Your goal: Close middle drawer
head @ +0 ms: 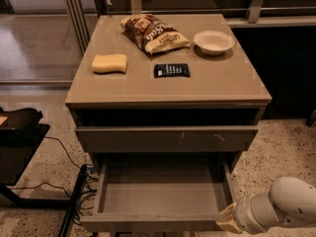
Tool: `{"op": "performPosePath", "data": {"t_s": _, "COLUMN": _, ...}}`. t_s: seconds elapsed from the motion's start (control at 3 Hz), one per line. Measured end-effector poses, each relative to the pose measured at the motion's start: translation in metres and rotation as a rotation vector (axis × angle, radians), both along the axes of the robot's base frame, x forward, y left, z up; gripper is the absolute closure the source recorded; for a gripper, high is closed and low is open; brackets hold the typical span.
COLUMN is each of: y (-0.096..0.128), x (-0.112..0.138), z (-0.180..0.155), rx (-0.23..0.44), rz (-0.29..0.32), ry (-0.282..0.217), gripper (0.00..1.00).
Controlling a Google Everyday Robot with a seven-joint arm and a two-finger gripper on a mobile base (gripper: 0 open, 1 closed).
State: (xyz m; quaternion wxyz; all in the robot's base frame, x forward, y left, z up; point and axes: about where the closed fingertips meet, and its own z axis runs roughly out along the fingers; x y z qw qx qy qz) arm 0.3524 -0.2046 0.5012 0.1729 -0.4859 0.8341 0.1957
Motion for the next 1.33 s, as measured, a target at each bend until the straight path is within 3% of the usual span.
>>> {"op": "performPosePath", "data": {"t_s": 0.33, "y": -0.005, "x": 0.006, "z": -0.04, "rx": 0.014, "rz": -0.02, "ry": -0.006, "gripper": 1.0}}
{"op": "performPosePath", "data": {"t_s": 1.0, "y": 0.004, "x": 0.003, "z": -0.079, "rx": 0.014, "rz": 0.048, "ry": -0.014, "gripper": 1.0}}
{"op": "performPosePath", "data": {"t_s": 1.33, "y": 0.004, "x": 0.003, "z": -0.08, "rx": 0.014, "rz": 0.049, "ry": -0.014, "gripper": 0.81}}
